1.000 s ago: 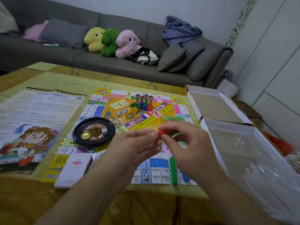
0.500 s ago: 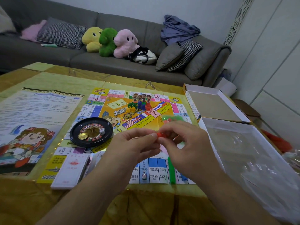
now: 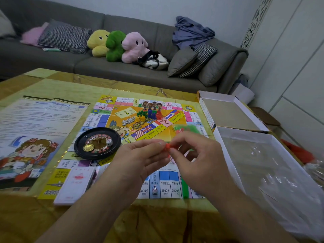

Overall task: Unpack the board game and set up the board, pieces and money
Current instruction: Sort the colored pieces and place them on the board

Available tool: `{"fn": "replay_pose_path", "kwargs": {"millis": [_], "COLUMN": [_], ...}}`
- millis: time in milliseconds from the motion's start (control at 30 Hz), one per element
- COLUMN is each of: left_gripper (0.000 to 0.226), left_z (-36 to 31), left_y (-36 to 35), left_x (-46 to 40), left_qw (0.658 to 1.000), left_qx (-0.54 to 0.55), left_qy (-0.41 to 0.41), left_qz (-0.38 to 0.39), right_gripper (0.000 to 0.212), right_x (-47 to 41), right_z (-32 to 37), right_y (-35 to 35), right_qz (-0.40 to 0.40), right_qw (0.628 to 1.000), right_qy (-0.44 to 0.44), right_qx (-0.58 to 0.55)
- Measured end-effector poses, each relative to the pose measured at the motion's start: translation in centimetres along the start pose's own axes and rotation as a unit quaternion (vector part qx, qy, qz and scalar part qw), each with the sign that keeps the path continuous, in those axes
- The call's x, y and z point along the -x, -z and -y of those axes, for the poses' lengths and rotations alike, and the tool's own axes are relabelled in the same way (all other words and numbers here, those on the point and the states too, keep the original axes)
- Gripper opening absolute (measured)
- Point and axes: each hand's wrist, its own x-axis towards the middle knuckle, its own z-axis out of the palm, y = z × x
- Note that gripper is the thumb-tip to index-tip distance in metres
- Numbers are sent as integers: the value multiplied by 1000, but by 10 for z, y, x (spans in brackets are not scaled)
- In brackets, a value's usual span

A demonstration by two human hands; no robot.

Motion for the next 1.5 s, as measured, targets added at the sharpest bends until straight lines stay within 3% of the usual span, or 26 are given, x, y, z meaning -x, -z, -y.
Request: {"fn": "replay_pose_path", "kwargs": {"millis": [300,433,733,833,900,1100,1333,1500], "left_gripper": [27,24,21,22,19,17,18,20], "left_z": [-3,-3,-2,0,-1,-6,-6,-8], "left_y": [2,1,-1,-2,-1,2,2,0], "left_x": [-1,1,4,5,4,5,7,9], "left_qw": [999,998,997,997,998,996,996,995], "left_qx": [-36,-58,-67,-67,-50,-83,-85,-92], "left_qy": [-18,-21,-22,-25,-24,-20,5,17], "left_qz": [16,27,28,22,12,21,41,38], "right_gripper": [11,25,16,14,14,18,24,23], "right_x": [-5,-4,0,0,0,-3,-5,-6], "right_z": [3,4,8,8,8,9,10,9], "right_y": [10,9,7,5,3,8,10,10], "right_qz": [36,30,-40,-29,-12,17,19,20], "right_qw": [976,986,998,999,1000,993,990,995], "right_qy": [-115,-105,-46,0,5,-89,-104,-63], "right_qx": [-180,-124,5,39,21,-76,-93,-80]}}
